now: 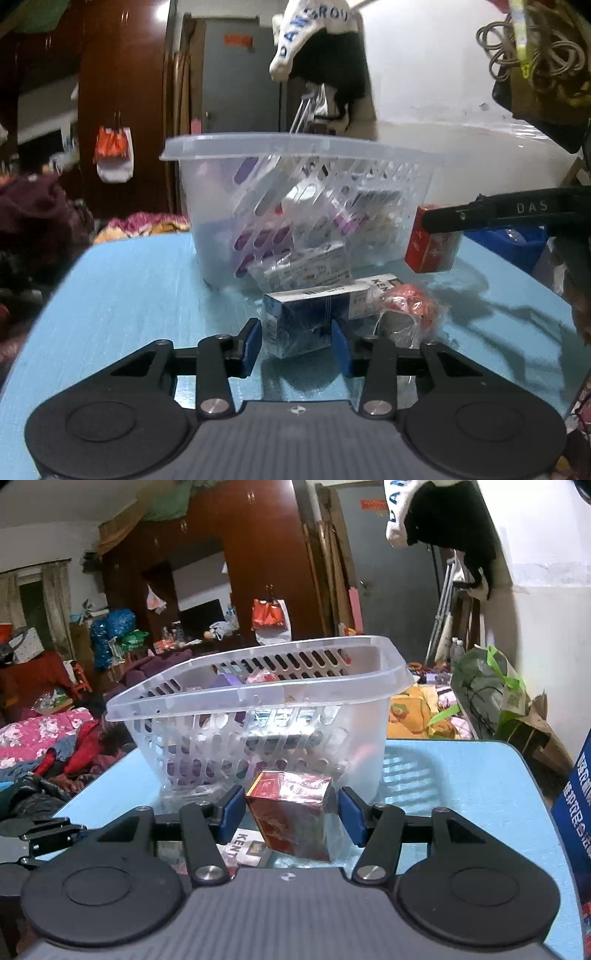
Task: Organize objects
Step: 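Carry both boxes over the white basket and release them inside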
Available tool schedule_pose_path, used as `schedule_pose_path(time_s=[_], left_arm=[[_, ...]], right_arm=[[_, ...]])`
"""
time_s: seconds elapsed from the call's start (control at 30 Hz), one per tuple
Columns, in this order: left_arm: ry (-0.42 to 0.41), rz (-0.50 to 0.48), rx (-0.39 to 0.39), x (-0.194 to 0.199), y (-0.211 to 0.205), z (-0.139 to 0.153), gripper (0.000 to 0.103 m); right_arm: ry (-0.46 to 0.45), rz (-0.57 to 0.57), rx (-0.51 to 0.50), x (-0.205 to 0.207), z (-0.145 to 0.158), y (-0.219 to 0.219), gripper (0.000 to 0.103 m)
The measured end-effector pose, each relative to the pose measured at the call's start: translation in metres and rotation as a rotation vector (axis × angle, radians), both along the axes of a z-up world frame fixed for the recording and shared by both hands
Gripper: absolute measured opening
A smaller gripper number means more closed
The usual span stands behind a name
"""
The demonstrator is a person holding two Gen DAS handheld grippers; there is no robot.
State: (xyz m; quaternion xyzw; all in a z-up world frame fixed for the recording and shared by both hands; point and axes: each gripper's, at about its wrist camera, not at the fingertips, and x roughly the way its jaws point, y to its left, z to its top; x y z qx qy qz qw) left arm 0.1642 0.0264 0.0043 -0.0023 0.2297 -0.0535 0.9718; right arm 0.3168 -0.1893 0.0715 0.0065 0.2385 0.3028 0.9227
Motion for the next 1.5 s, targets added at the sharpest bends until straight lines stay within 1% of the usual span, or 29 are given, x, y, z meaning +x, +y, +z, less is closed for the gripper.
schedule_pose_path(time_s=[0.13, 0.33, 0.37, 0.4, 0.47, 0.57, 0.7, 0.8, 0.83, 0.87, 0.9, 0.93, 0.97, 1.03, 1.1, 1.13, 1.17, 1.2, 1.23, 1.3, 1.4, 1.5], left_arm=[[-0.047, -0.004, -0.054, -0.011, 0.008, 0.002, 0.044], [-0.063, 0.001, -0.075, -0.014, 0.015, 0.001, 0.043], [-0.071, 0.003, -0.078, -0.015, 0.016, 0.001, 0.042], [-0.077, 0.005, -0.080, -0.016, 0.017, 0.002, 0.037], [-0.085, 0.000, -0.100, -0.017, 0.020, 0.003, 0.037], [-0.093, 0.009, -0.106, -0.016, 0.024, 0.003, 0.036], [-0.073, -0.004, -0.107, -0.013, 0.026, 0.000, 0.035], [-0.036, -0.019, -0.066, -0.011, 0.020, -0.001, 0.035], [-0.029, -0.016, -0.044, -0.010, 0.017, 0.000, 0.038], [-0.024, -0.017, -0.023, -0.008, 0.014, 0.000, 0.046], [-0.020, -0.020, -0.008, -0.007, 0.013, 0.001, 0.051], [-0.015, -0.025, 0.010, -0.003, 0.010, 0.002, 0.063], [0.004, -0.029, 0.021, 0.001, 0.008, 0.002, 0.071], [0.069, -0.062, 0.003, 0.011, 0.008, 0.003, 0.072], [0.102, -0.073, -0.003, 0.018, 0.008, 0.005, 0.072], [0.094, -0.069, 0.013, 0.020, 0.007, 0.006, 0.071], [0.094, -0.055, 0.034, 0.023, 0.006, 0.006, 0.067], [0.109, -0.054, 0.040, 0.026, 0.005, 0.005, 0.049], [0.107, -0.064, 0.030, 0.025, 0.005, 0.005, 0.048], [0.076, -0.078, 0.026, 0.019, 0.005, 0.006, 0.046], [0.006, -0.077, -0.004, 0.006, 0.008, 0.012, 0.045], [-0.079, -0.072, -0.049, -0.009, 0.014, 0.027, 0.043]], right_arm=[[-0.017, 0.013, 0.005, -0.005, 0.001, -0.003, 0.059], [-0.023, 0.023, 0.013, -0.006, 0.001, -0.003, 0.059], [-0.024, 0.026, 0.012, -0.006, 0.001, -0.003, 0.059], [-0.024, 0.028, 0.012, -0.007, 0.001, -0.002, 0.059], [-0.027, 0.031, 0.012, -0.008, 0.000, -0.001, 0.059], [-0.034, 0.037, 0.026, -0.010, 0.003, -0.002, 0.059], [-0.043, 0.035, 0.020, -0.011, 0.004, -0.002, 0.059], [-0.040, 0.035, 0.022, -0.011, 0.004, -0.002, 0.059], [-0.039, 0.037, 0.022, -0.011, 0.004, -0.002, 0.059], [-0.037, 0.037, 0.023, -0.011, 0.004, -0.001, 0.059], [-0.036, 0.038, 0.023, -0.011, 0.004, -0.001, 0.059], [-0.036, 0.040, 0.022, -0.012, 0.004, -0.001, 0.059], [-0.037, 0.041, 0.021, -0.012, 0.004, -0.001, 0.059], [-0.040, 0.045, 0.020, -0.013, 0.005, -0.002, 0.059], [-0.044, 0.046, 0.021, -0.014, 0.006, -0.003, 0.059], [-0.045, 0.046, 0.023, -0.014, 0.006, -0.003, 0.059], [-0.046, 0.045, 0.024, -0.014, 0.007, -0.004, 0.059], [-0.047, 0.045, 0.025, -0.015, 0.007, -0.004, 0.059], [-0.048, 0.046, 0.026, -0.015, 0.007, -0.005, 0.059], [-0.055, 0.046, 0.029, -0.017, 0.008, -0.007, 0.059], [-0.070, 0.047, 0.050, -0.021, 0.012, -0.012, 0.059], [-0.109, 0.055, 0.082, -0.029, 0.022, -0.016, 0.059]])
